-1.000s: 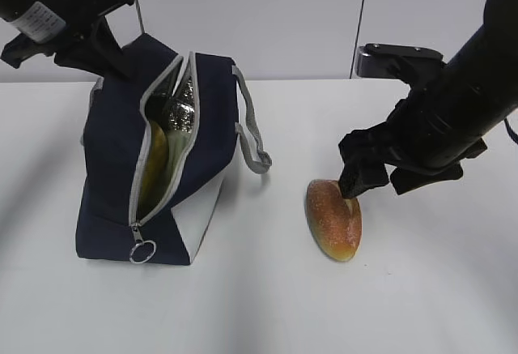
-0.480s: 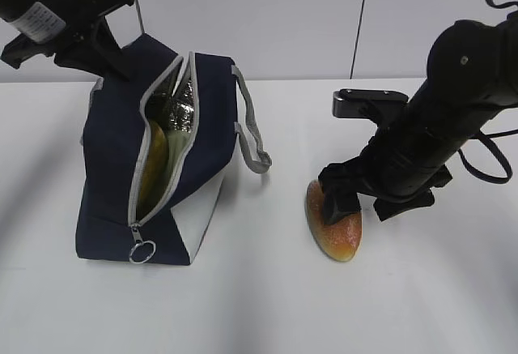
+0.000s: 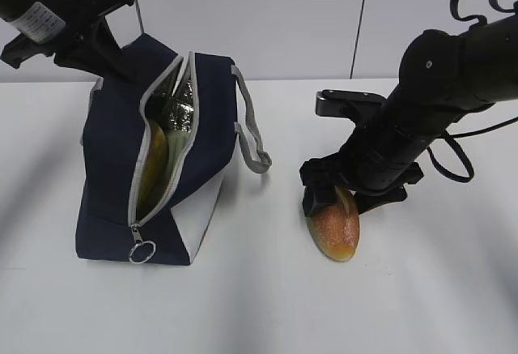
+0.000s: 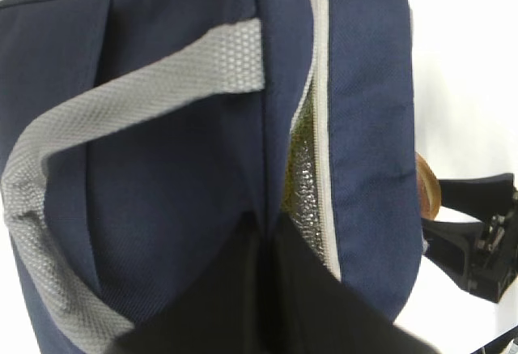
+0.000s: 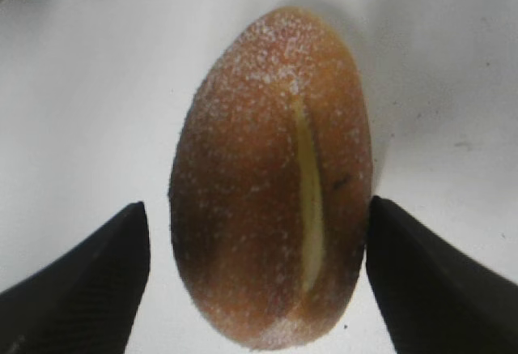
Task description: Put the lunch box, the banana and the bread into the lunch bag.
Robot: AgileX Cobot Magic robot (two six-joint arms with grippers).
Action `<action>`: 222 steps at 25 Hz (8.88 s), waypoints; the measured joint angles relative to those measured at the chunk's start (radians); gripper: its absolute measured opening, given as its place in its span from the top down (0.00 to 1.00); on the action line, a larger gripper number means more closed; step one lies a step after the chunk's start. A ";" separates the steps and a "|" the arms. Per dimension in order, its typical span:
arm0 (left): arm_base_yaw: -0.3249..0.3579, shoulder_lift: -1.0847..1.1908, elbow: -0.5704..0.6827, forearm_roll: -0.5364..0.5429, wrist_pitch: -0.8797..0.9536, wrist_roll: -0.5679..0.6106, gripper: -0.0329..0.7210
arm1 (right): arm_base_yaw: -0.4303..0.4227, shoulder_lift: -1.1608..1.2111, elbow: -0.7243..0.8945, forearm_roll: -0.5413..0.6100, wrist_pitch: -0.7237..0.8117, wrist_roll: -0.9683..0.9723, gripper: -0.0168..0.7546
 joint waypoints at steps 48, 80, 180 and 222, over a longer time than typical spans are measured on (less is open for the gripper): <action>0.000 0.000 0.000 -0.010 -0.017 0.000 0.96 | 0.042 -0.093 -0.431 0.394 0.253 -0.100 0.45; 0.000 0.000 0.000 -0.015 -0.014 0.000 0.96 | 0.130 0.096 -0.586 0.267 0.209 -0.148 0.20; -0.050 0.100 0.000 -0.276 -0.142 0.102 0.96 | 0.018 0.139 -0.778 -0.002 0.554 -0.025 0.99; -0.023 -0.240 -0.002 0.034 0.194 0.034 0.35 | 0.257 -0.456 -0.255 -0.187 0.297 -0.153 0.41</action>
